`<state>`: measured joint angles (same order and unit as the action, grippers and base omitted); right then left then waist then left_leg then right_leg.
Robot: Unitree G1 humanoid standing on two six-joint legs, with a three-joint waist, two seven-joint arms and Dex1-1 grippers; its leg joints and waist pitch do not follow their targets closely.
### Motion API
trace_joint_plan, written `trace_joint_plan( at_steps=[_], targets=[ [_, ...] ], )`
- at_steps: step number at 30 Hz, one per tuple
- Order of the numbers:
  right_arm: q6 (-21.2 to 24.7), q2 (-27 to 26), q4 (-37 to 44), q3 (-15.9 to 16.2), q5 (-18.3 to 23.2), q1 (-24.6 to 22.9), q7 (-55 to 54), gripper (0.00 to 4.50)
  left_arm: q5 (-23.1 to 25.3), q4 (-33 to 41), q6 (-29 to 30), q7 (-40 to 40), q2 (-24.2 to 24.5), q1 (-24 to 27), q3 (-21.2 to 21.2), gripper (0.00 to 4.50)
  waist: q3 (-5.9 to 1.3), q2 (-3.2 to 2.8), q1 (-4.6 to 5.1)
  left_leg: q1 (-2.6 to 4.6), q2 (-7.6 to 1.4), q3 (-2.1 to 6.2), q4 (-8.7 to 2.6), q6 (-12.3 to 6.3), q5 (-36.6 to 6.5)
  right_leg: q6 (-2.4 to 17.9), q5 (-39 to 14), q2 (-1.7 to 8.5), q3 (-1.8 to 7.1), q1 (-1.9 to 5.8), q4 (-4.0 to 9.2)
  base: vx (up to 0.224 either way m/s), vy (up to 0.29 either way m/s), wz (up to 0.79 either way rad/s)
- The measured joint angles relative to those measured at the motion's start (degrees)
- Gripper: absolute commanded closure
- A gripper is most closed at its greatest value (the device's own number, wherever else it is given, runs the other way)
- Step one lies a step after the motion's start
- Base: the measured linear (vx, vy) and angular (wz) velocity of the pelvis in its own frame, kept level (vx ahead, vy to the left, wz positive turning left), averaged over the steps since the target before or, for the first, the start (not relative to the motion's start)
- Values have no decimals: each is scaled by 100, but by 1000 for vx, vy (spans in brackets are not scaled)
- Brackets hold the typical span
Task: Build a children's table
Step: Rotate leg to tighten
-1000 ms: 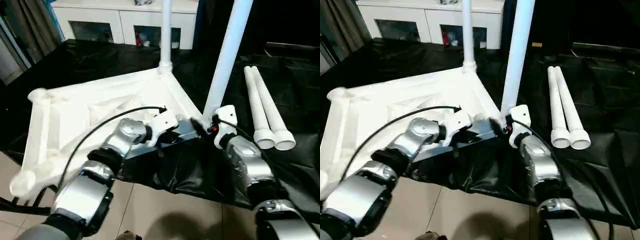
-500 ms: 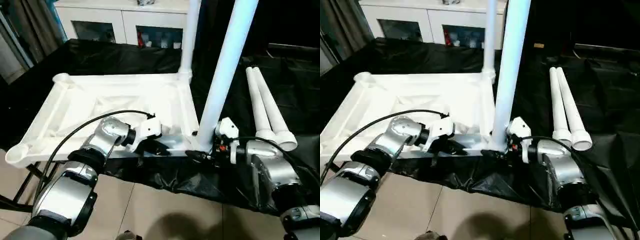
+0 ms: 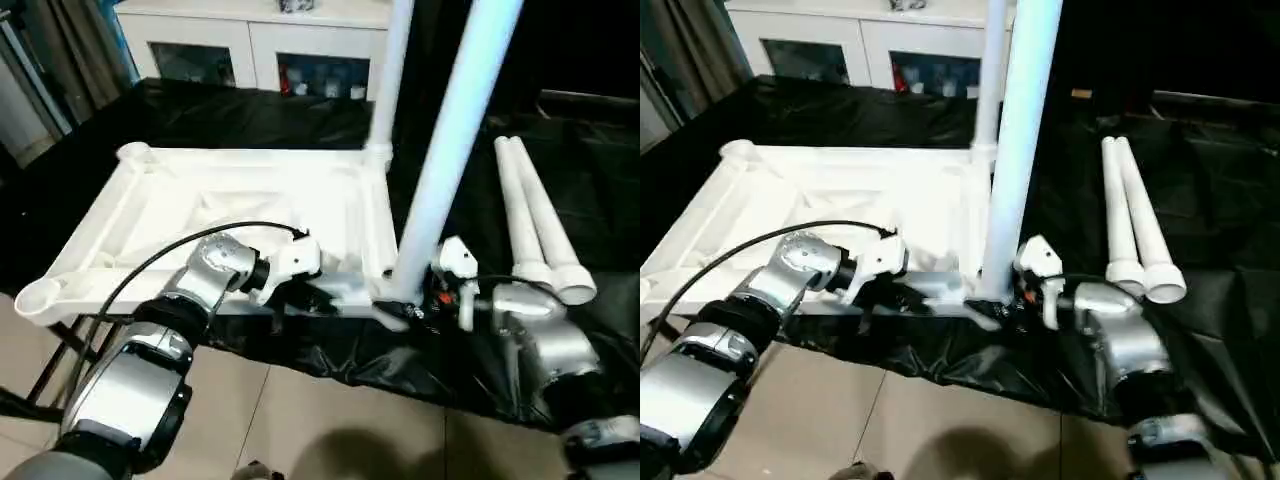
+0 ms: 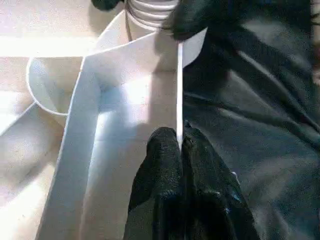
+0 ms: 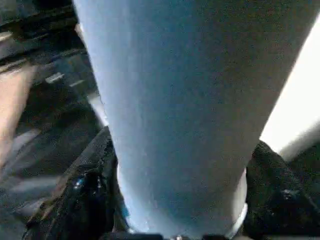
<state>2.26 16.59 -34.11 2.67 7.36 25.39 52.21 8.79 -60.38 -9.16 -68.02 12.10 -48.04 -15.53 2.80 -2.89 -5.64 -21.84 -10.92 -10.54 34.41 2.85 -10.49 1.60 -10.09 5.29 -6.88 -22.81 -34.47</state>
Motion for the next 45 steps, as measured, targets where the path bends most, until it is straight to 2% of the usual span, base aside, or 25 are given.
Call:
trace_joint_plan(
  at_steps=[3, 9, 11, 13, 20, 26, 29, 33, 34, 37, 45],
  targets=[
    [21, -427, -255, -303, -101, 150, -1341, 178, 27, -93, 340, 684, -296, -90, 68, 450, 1, 2, 71, 10, 4, -1, -3, 1, 0, -15, -7, 2, 1, 6, 7, 0, 0, 0],
    [-29, -942, -553, -669, -311, 397, -3174, 178, 69, -202, 637, 1672, -795, -181, 161, 450, 1, 2, 74, 17, 6, -1, -10, 1, 0, -24, 4, 2, 1, 12, 14, 0, 0, 0],
    [-204, -993, -675, -673, -357, 436, -3394, 122, 100, -202, 637, 1777, -838, -191, 163, 450, -3, -11, 64, 15, 6, -1, -16, 1, 0, -26, 4, 2, 1, 12, 20, 0, 0, 0],
    [-344, -1019, -776, -676, -369, 475, -3467, 108, 106, -200, 634, 1829, -869, -201, 160, 450, -5, -23, 63, 6, 7, -1, -18, 0, 0, -15, 14, 2, 1, 9, 30, 0, 0, 0],
    [-428, -748, -772, -569, -342, 457, -2527, 36, 108, -178, 341, 1415, -694, -174, 68, 450, -4, -28, 61, -16, 4, -1, -18, -4, 2, -12, 16, 0, -2, -7, 34, 0, 0, 0],
    [-490, -120, -507, -93, -123, 245, -642, 36, -19, -102, -33, 453, -293, -43, 55, 450, 0, -28, 39, -23, 2, -3, -12, -20, 11, -14, 14, -1, -2, -10, 36, 0, 0, 0],
    [-487, -7, -426, -30, -38, 195, -94, 36, -24, -57, -104, 177, -179, -3, 46, 450, 0, -28, 34, -23, 2, -4, -6, -20, 10, -13, 15, 0, -1, -9, 35, 0, 0, 0],
    [-257, 410, -58, 260, 75, 88, 1015, 36, -72, 10, -268, -398, 9, 52, -29, 450, 2, -25, 4, -23, -1, -5, -6, -19, 9, -14, 14, 0, -2, -6, 34, 0, 0, 0],
    [-239, 459, -25, 328, 107, 74, 1206, 62, -74, 32, -293, -523, 52, 62, -49, 450, 2, -25, -2, -22, -1, -5, -6, -19, 10, -14, 14, 0, -2, -6, 33, 0, 0, 0],
    [-214, 517, 18, 410, 159, 58, 1518, 75, -113, 96, -310, -839, 172, 108, -72, 450, 1, -25, -12, -20, -1, -5, -6, -18, 9, -14, 14, 0, -2, -6, 31, 0, 0, 0],
    [-96, 488, 119, 441, 183, 16, 1654, 155, -118, 172, -316, -1037, 230, 143, -93, 450, 0, -26, -19, -19, -2, -7, -7, -16, 8, -14, 14, 0, -1, -7, 31, 0, 0, 0]
  ],
)
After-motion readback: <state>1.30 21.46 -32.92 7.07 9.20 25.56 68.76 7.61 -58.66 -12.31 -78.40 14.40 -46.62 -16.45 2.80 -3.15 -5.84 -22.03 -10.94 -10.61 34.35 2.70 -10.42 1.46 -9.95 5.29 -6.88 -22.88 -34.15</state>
